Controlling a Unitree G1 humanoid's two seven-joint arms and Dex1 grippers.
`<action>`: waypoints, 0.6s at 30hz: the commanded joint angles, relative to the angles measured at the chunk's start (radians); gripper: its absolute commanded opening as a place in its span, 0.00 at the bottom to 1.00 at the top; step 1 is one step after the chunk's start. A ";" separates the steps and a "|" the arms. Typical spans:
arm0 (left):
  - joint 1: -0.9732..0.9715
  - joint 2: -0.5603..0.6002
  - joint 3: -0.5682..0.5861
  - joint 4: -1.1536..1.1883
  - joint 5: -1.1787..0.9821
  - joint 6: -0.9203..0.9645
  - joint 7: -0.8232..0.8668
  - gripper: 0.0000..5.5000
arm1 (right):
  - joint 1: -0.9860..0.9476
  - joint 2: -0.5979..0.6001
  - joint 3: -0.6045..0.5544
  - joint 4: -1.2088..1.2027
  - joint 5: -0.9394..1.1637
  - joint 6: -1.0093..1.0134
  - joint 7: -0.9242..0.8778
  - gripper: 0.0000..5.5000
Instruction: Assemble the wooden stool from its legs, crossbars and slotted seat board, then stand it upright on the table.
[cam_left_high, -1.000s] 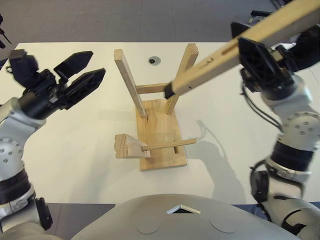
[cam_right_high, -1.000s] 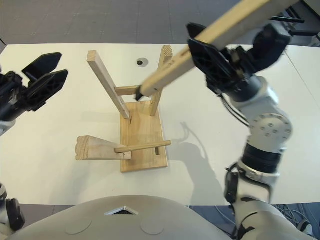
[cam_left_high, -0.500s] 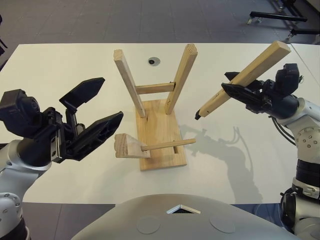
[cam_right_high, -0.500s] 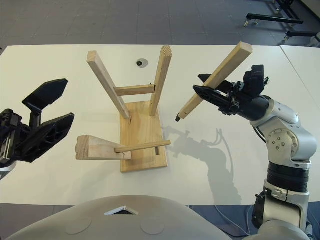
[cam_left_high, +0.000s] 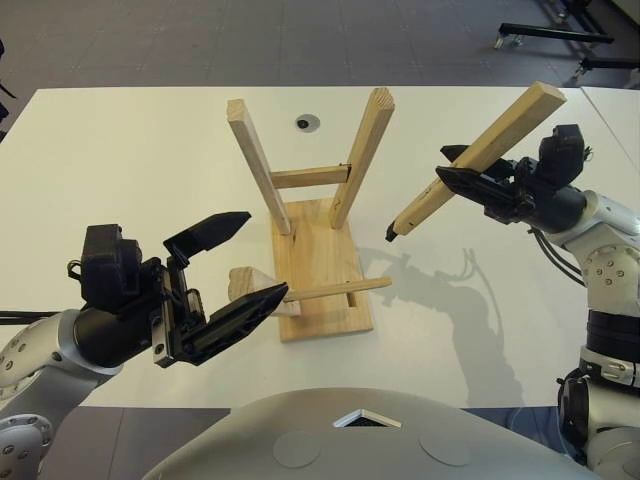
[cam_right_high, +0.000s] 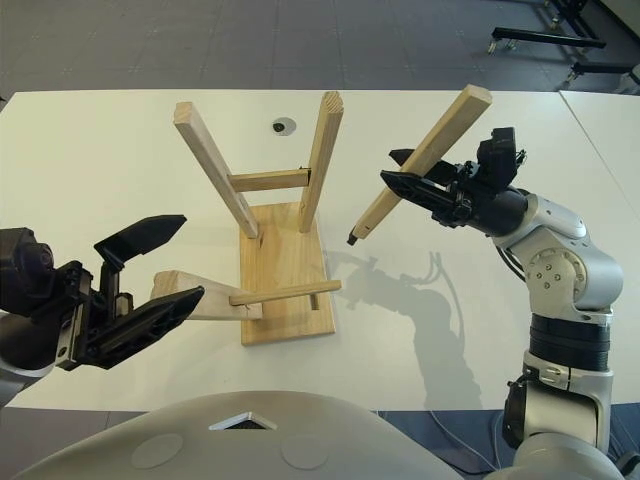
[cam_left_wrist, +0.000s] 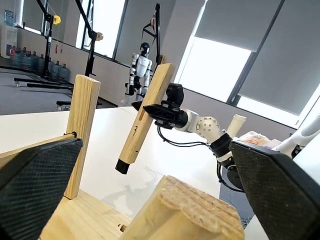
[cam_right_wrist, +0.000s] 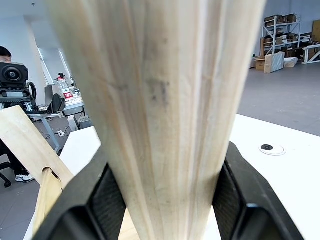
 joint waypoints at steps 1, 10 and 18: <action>0.005 0.038 -0.039 0.001 0.081 0.005 -0.022 0.98 | -0.035 0.002 0.008 0.011 -0.014 -0.005 -0.004 0.38; -0.082 0.052 -0.133 0.122 0.330 -0.001 0.002 0.98 | -0.049 0.027 0.020 0.019 -0.029 -0.025 -0.013 0.38; -0.122 0.027 -0.160 0.195 0.403 -0.015 -0.017 0.98 | 0.035 0.094 0.071 -0.090 -0.164 -0.222 -0.032 0.38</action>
